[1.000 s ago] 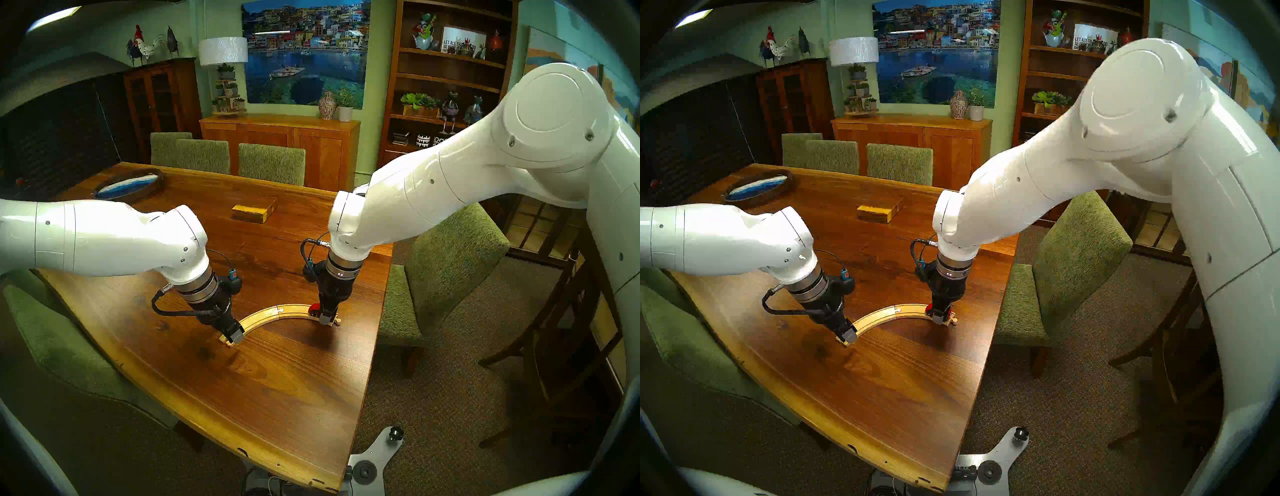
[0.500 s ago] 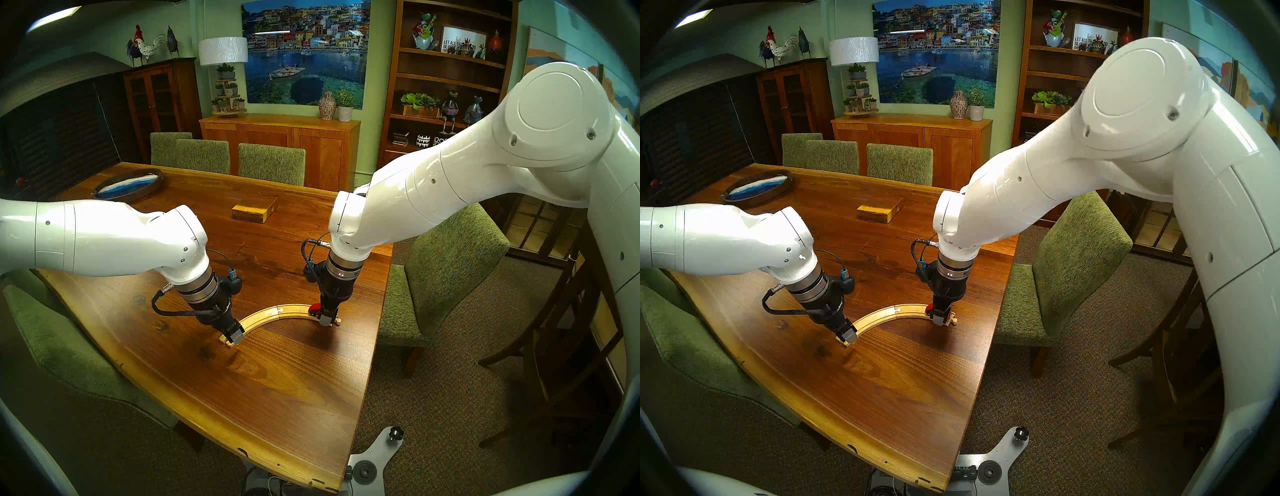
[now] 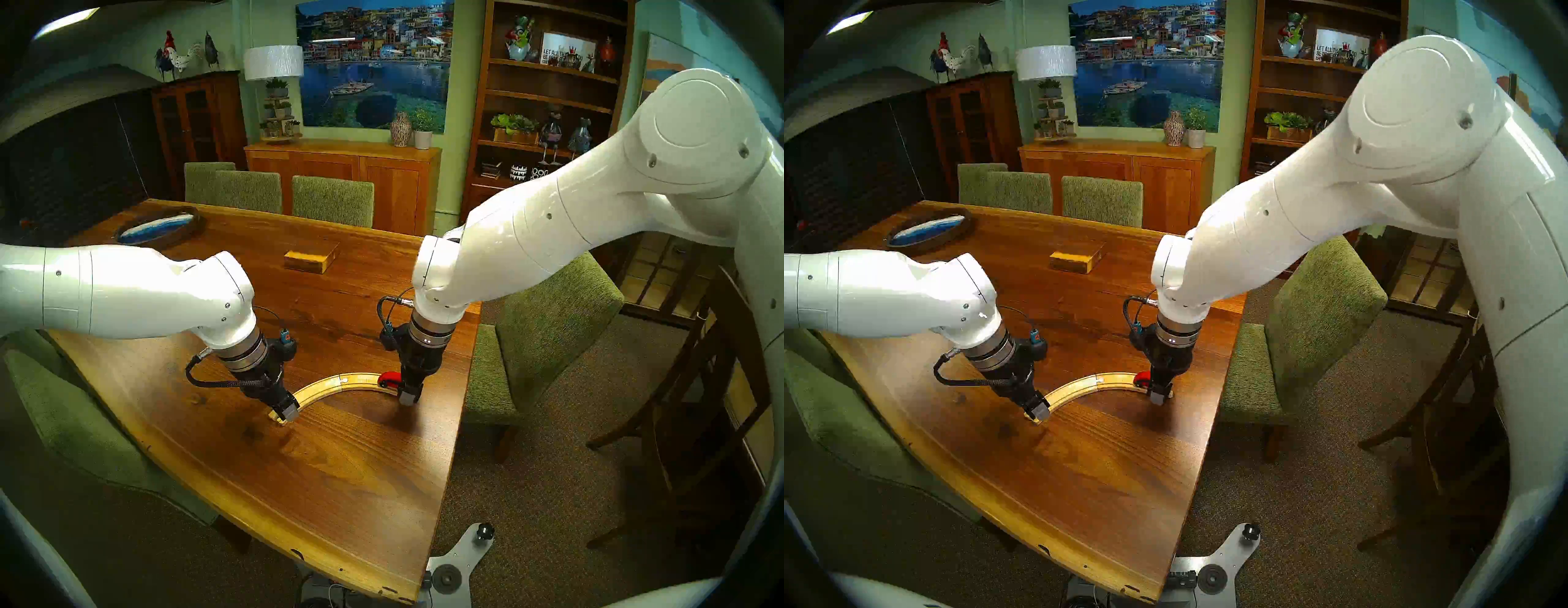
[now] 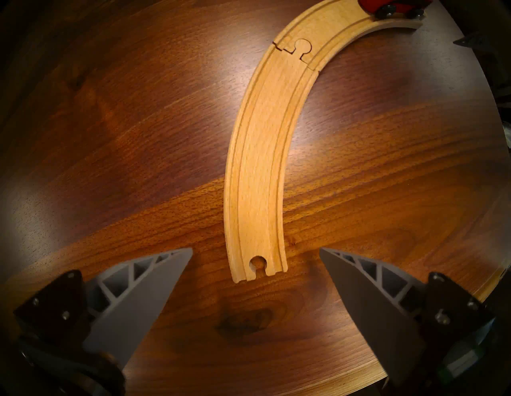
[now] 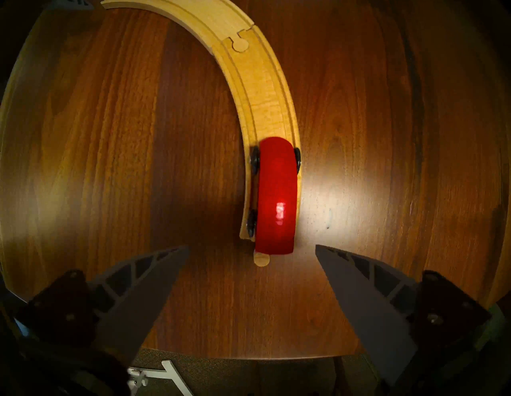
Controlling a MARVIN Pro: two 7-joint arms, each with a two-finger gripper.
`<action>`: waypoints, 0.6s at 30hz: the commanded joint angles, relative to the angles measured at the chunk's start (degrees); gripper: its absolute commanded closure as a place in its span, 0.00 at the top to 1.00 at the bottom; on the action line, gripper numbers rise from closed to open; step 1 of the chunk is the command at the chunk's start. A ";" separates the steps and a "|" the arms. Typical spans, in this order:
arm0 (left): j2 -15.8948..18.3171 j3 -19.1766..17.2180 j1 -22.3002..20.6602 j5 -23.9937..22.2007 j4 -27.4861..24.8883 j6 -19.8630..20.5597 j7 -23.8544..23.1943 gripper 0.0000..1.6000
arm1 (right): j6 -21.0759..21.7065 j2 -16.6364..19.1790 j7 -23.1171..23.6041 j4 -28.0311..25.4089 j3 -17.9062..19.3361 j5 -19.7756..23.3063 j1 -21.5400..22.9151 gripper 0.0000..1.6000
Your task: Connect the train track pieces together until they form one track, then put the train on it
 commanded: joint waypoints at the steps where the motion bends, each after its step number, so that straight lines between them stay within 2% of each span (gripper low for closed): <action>1: 0.00 -1.20 -1.63 -0.09 -0.11 -0.01 0.02 1.00 | -0.48 1.39 -0.80 0.87 0.22 0.16 2.19 0.46; 2: 0.00 -1.20 -1.63 -0.09 -0.11 -0.01 0.02 1.00 | -0.53 1.34 -0.92 1.11 0.25 0.25 1.90 0.38; 3: 0.01 -1.21 -1.63 -0.09 -0.12 -0.01 0.02 1.00 | -0.36 1.18 -1.04 1.29 0.22 0.33 1.76 0.37; 4: 0.01 -1.21 -1.64 -0.09 -0.12 -0.01 0.03 1.00 | -0.22 1.02 -1.14 1.44 0.19 0.40 1.64 0.31; 6: 0.01 -1.21 -1.64 -0.10 -0.12 0.00 0.03 1.00 | -0.34 0.90 -1.17 1.72 0.23 0.45 1.35 0.26; 8: 0.01 -1.21 -1.64 -0.10 -0.13 0.00 0.03 1.00 | -0.36 0.79 -1.18 1.90 0.22 0.47 1.18 0.26; 15: 0.02 -1.21 -1.65 -0.10 -0.13 0.01 0.04 1.00 | -0.34 0.32 -0.93 2.66 0.32 0.59 0.61 0.03; 18: 0.02 -1.21 -1.64 -0.10 -0.13 0.01 0.04 1.00 | -0.40 0.04 -0.70 3.20 0.46 0.54 0.32 0.01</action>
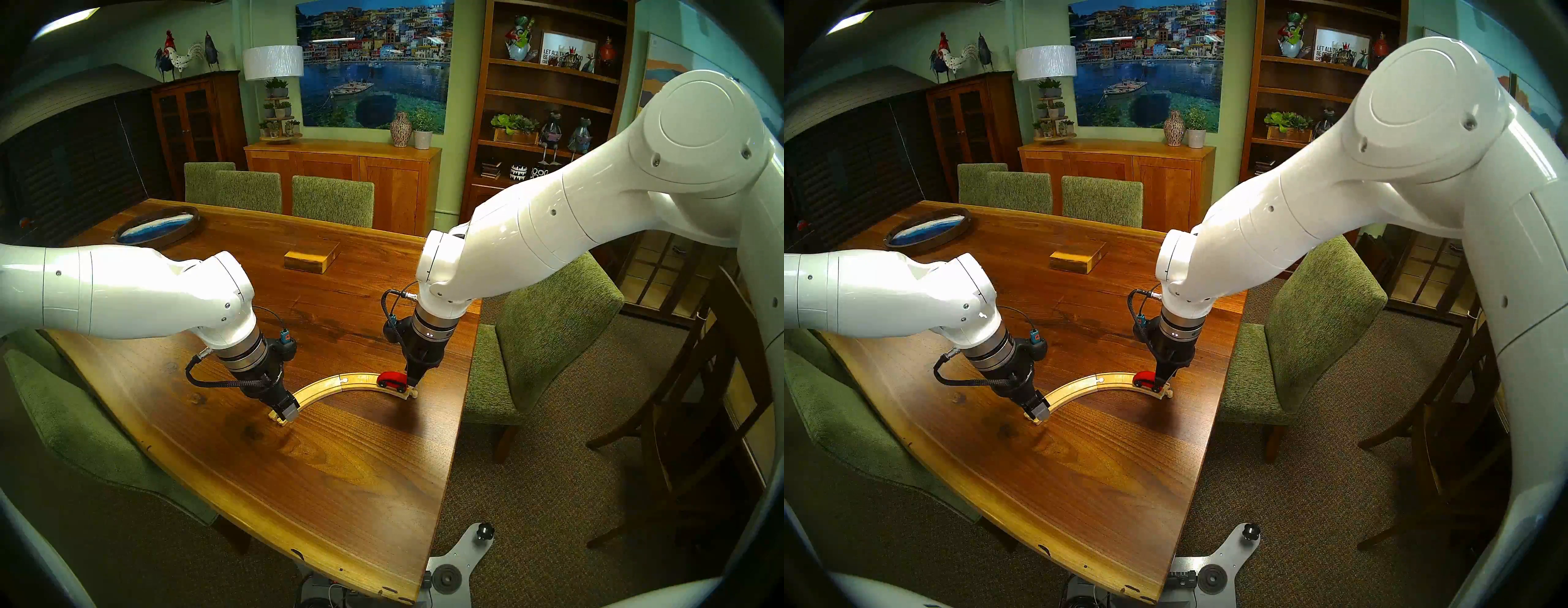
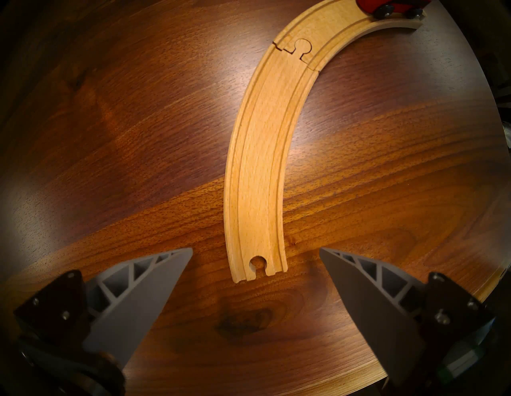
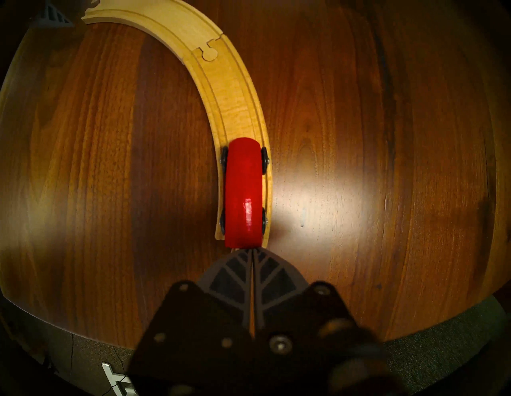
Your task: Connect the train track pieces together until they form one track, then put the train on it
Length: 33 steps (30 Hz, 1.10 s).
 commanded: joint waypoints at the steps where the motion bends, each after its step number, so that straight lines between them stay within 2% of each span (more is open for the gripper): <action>1: 0.02 -1.21 -1.65 -0.10 -0.13 0.00 0.04 1.00 | -0.14 -0.51 0.62 1.80 0.58 -0.32 0.54 0.00; 13: 0.01 -1.22 -1.64 -0.09 -0.12 0.00 0.04 1.00 | -0.19 -3.28 3.20 5.42 1.44 -1.03 -1.39 0.00; 33: 0.02 -1.22 -1.63 -0.09 -0.12 0.00 0.04 1.00 | -1.32 -7.70 8.87 14.70 1.98 -3.09 -5.21 0.00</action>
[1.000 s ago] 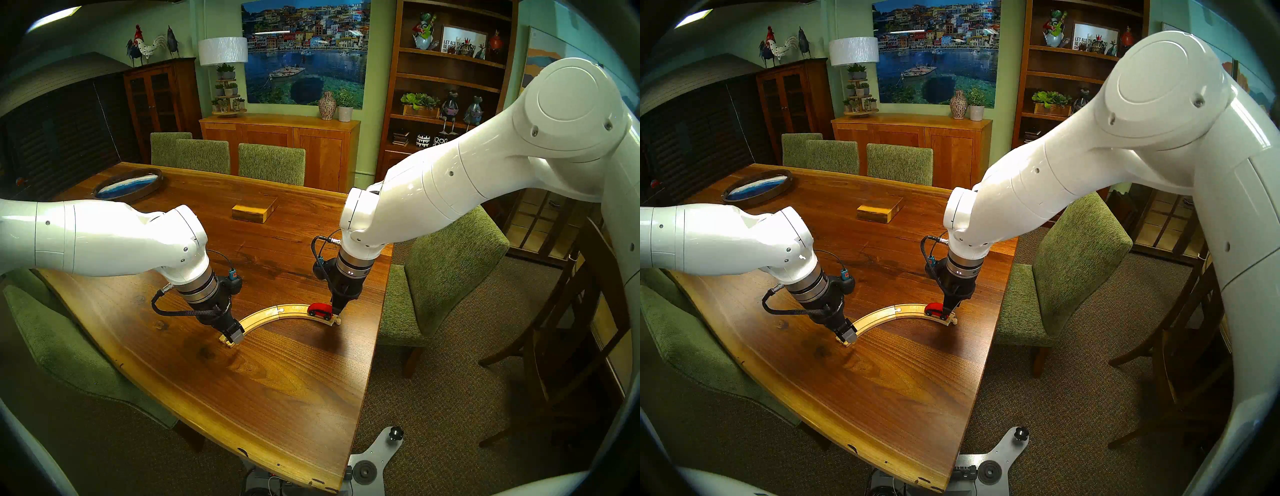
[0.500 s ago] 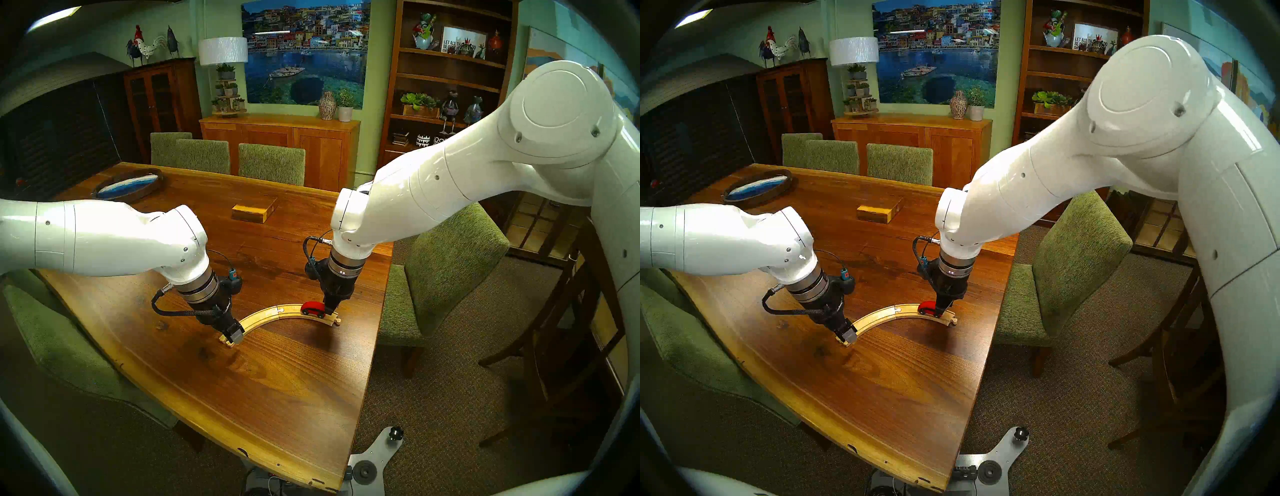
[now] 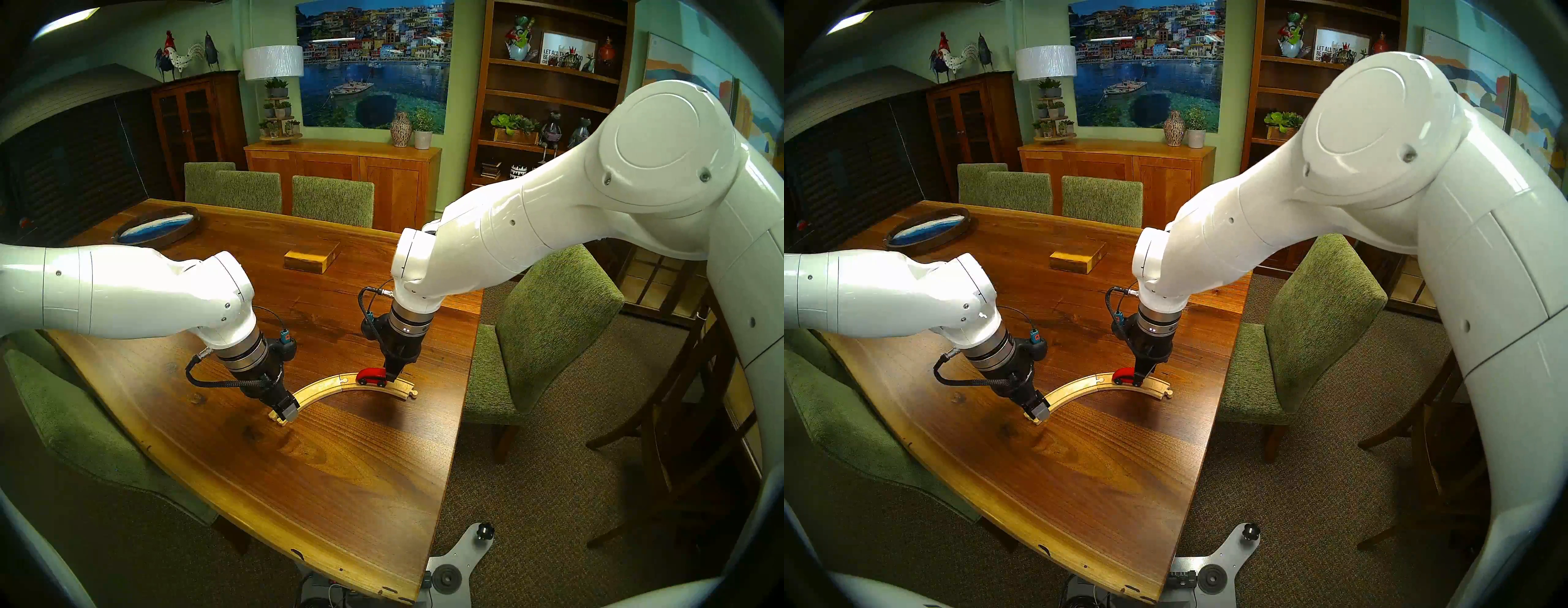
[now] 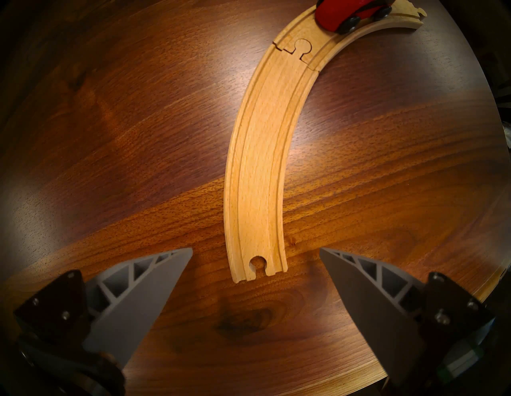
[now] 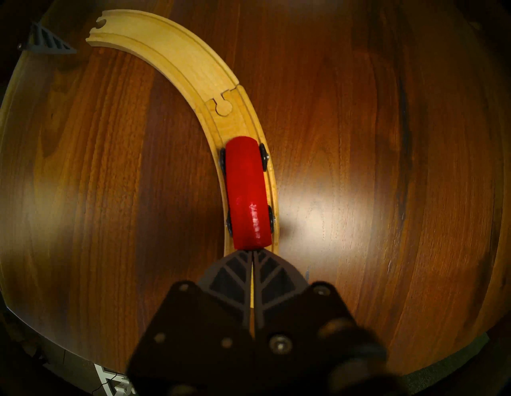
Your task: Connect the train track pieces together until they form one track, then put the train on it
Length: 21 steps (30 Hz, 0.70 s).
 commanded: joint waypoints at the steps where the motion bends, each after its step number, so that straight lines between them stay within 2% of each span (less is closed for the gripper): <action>1: 0.01 -1.20 -1.64 -0.09 -0.12 0.00 0.03 1.00 | -0.87 -1.42 1.98 4.36 0.83 -0.63 -0.82 0.00; 9: 0.02 -1.21 -1.64 -0.09 -0.13 0.00 0.04 1.00 | -1.99 -2.99 4.09 7.83 1.20 -1.14 -3.11 0.00; 21: 0.01 -1.21 -1.63 -0.09 -0.12 0.00 0.03 1.00 | -3.65 -4.72 6.07 9.31 2.30 -1.91 -3.97 0.00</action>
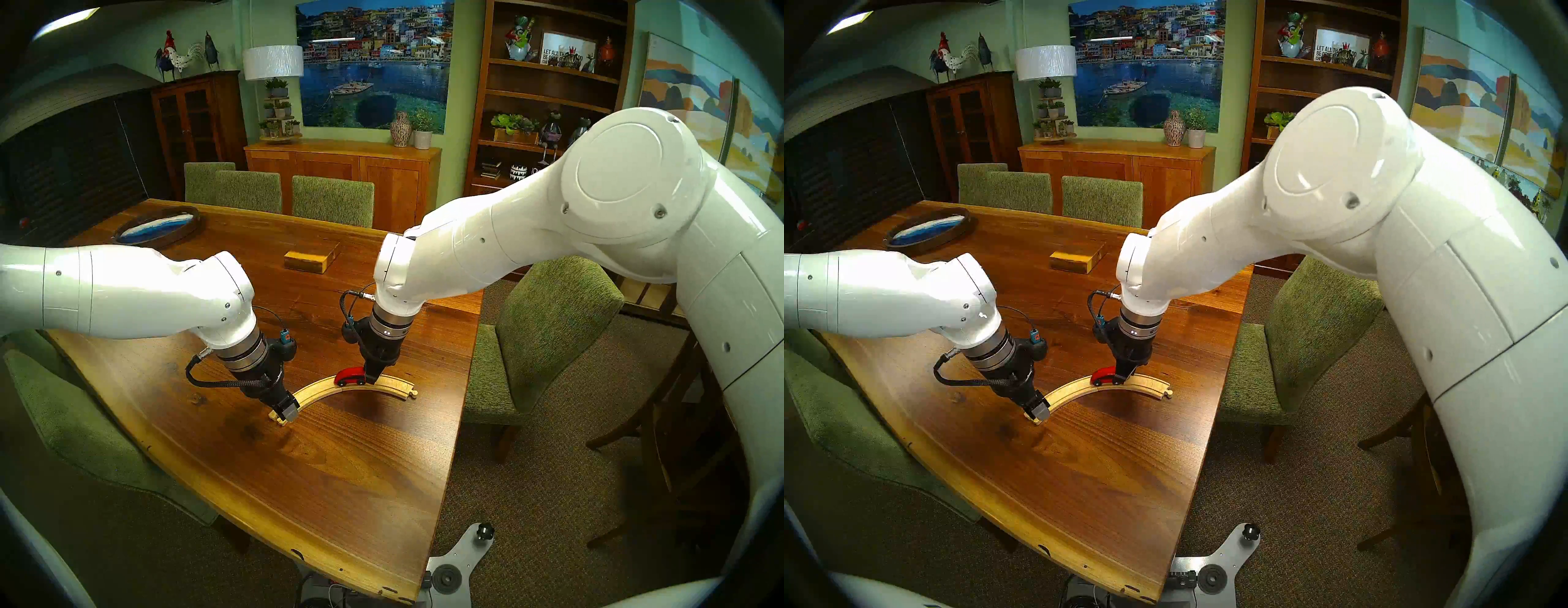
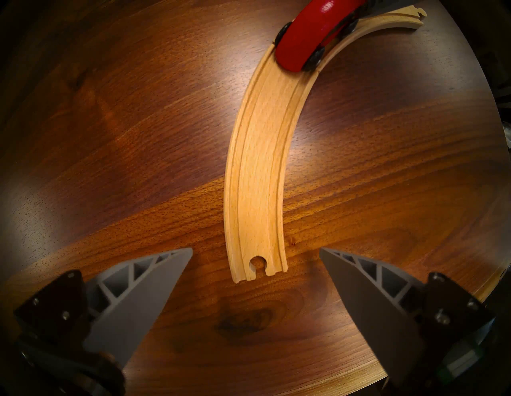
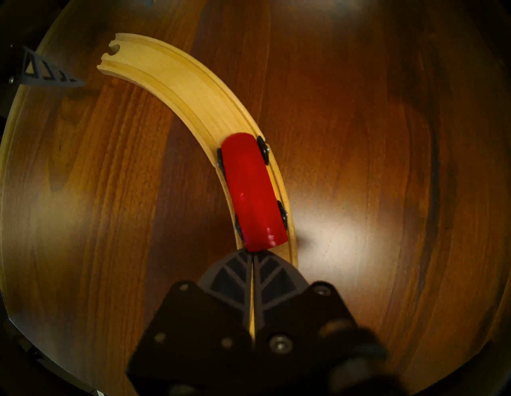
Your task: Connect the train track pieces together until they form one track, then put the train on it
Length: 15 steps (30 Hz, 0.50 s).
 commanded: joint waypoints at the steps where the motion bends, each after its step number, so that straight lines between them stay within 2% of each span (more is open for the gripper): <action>1: 0.01 -1.20 -1.63 -0.09 -0.12 -0.01 0.03 1.00 | -0.82 -0.79 0.70 1.51 1.24 -0.15 1.16 0.00; 15: 0.02 -1.21 -1.64 -0.09 -0.13 0.00 0.04 1.00 | -2.11 -2.91 2.91 4.94 1.82 -0.94 -0.65 0.00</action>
